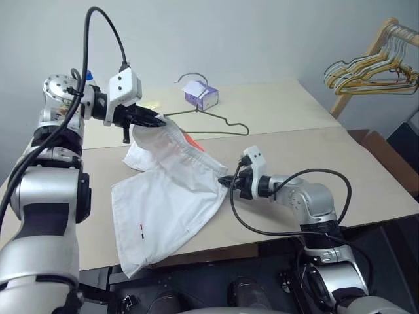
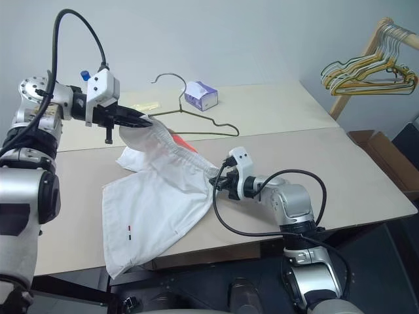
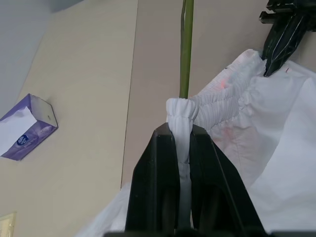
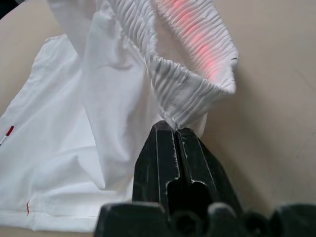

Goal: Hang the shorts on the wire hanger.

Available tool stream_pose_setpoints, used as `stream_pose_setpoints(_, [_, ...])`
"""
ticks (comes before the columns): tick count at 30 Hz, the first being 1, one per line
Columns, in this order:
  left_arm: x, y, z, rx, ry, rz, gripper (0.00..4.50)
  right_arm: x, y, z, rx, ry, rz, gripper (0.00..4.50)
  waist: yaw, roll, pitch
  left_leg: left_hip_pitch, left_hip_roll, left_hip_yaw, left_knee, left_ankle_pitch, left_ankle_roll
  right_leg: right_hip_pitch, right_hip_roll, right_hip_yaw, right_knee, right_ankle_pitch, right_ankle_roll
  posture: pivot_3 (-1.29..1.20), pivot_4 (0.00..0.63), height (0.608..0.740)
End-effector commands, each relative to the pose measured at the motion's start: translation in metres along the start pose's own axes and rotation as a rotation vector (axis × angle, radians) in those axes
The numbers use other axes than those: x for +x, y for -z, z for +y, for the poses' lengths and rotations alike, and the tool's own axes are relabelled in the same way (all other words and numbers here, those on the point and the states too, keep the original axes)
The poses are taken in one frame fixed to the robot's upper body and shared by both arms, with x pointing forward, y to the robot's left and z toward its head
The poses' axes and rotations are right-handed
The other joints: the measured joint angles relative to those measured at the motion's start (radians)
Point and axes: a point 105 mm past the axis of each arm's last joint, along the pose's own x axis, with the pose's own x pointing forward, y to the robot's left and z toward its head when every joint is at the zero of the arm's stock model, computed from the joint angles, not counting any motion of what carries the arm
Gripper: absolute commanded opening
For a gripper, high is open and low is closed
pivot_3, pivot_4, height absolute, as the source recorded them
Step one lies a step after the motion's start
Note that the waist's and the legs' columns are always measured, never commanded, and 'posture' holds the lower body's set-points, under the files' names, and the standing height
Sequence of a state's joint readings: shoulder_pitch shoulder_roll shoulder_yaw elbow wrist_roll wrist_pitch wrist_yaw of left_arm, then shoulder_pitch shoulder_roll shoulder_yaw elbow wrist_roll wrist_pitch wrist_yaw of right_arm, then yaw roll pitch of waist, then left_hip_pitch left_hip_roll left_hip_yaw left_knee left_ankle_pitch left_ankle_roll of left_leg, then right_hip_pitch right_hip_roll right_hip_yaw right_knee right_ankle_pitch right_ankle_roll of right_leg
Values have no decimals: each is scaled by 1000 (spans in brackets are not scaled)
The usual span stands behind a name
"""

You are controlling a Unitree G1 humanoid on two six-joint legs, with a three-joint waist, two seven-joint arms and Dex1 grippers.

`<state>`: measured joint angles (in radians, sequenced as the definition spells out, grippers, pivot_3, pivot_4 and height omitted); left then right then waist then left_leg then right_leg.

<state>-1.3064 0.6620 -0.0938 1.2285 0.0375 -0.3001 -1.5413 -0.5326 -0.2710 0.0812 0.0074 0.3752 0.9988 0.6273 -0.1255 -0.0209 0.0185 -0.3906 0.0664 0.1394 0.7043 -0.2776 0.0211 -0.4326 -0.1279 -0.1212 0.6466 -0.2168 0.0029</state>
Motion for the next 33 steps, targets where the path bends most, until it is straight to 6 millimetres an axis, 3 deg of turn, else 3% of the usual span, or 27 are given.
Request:
stream_pose_setpoints(1, [-16, -17, 3, 36, -5, -71, 9, -11, -20, -16, -88, 90, -55, 47, 0, 0, 0, 0, 0, 0, 0, 0, 0, 0, 0, 0, 0, 0, 0, -107, 0, 740])
stream_pose_setpoints(7, [-32, -21, 0, 35, -19, -122, 9, -44, -46, -54, -177, 201, -75, 47, -1, 0, 0, 0, 0, 0, 0, 0, 0, -1, 0, 1, -1, 0, 0, -110, 0, 740])
stream_pose_setpoints(12, [-41, -20, -10, 32, -1, -139, 9, -60, -65, -65, -274, 225, -88, 47, -1, 0, 0, 0, 0, 1, 0, 0, 0, -2, 0, 2, 0, 0, 0, -100, 0, 740])
stream_pose_setpoints(20, [-47, -2, -22, -22, 17, -98, 9, -67, -84, -65, -396, 225, -89, 47, 4, 0, 0, 0, 0, 2, 0, 0, -1, -2, 0, 3, -1, 0, 0, -85, 0, 740])
stream_pose_setpoints(33, [-44, 11, -20, -47, 1, -53, 9, -73, -80, -55, -498, 218, -87, 47, 6, 0, 0, 0, 0, 3, 0, 1, -1, -2, 0, 3, -1, 0, 0, -97, 0, 740])
